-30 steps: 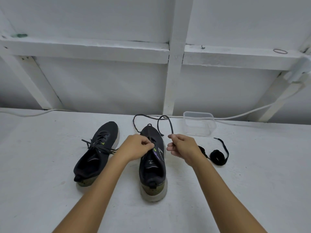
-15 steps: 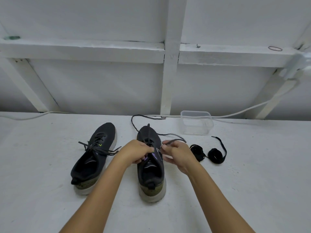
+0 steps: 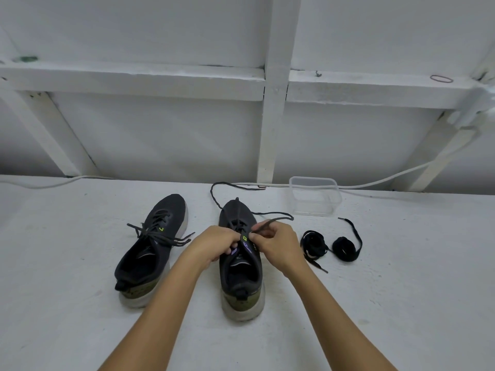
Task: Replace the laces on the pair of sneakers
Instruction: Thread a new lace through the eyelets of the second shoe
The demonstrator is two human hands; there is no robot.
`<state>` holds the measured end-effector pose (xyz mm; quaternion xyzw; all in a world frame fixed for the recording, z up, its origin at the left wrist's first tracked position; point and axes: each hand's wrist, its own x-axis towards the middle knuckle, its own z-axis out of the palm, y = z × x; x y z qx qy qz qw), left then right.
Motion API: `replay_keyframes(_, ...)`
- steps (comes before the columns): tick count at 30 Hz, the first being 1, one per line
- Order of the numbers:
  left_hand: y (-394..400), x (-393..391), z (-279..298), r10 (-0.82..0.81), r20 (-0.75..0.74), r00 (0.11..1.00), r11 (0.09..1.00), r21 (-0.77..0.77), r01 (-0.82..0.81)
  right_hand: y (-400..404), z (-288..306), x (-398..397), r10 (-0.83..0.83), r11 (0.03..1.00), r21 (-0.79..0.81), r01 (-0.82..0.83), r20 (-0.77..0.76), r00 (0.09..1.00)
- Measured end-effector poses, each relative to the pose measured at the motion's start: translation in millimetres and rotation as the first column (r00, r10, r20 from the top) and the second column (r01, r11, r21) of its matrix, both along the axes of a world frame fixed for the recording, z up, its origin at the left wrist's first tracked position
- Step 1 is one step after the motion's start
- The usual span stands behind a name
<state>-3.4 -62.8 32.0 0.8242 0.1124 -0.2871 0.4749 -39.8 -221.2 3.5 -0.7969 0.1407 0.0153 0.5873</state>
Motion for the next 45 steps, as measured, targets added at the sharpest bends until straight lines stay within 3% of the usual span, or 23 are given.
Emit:
replay_keyframes(9,1.2,-8.0,-4.0,0.012,0.112,0.994,0.995,-0.099,-0.001,3.0,-1.0,2.3,-0.010,1.000,0.018,0.010,0.022,1.000)
replay_keyframes(28,-16.1,4.9,-7.2,0.131,0.121,0.984,0.974,-0.199,-0.105,-3.4,-3.8,21.9,-0.026,0.999,-0.030,0.027,0.041,0.999)
replay_keyframes(36,-17.0,12.6,-15.6,0.080,0.250,0.965,0.993,-0.099,-0.057,-18.3,13.0,28.5,0.194,0.981,0.024,-0.192,-0.137,0.971)
replay_keyframes(39,-14.6,11.7,-16.6,0.058,0.318,0.946,0.997,-0.068,-0.038,-18.0,17.8,18.2,0.225,0.974,0.067,-0.218,-0.128,0.966)
replay_keyframes(45,-8.3,9.3,-14.7,0.131,0.261,0.956,0.974,-0.215,-0.074,-3.9,11.7,-2.9,0.196,0.980,-0.003,-0.197,-0.056,0.979)
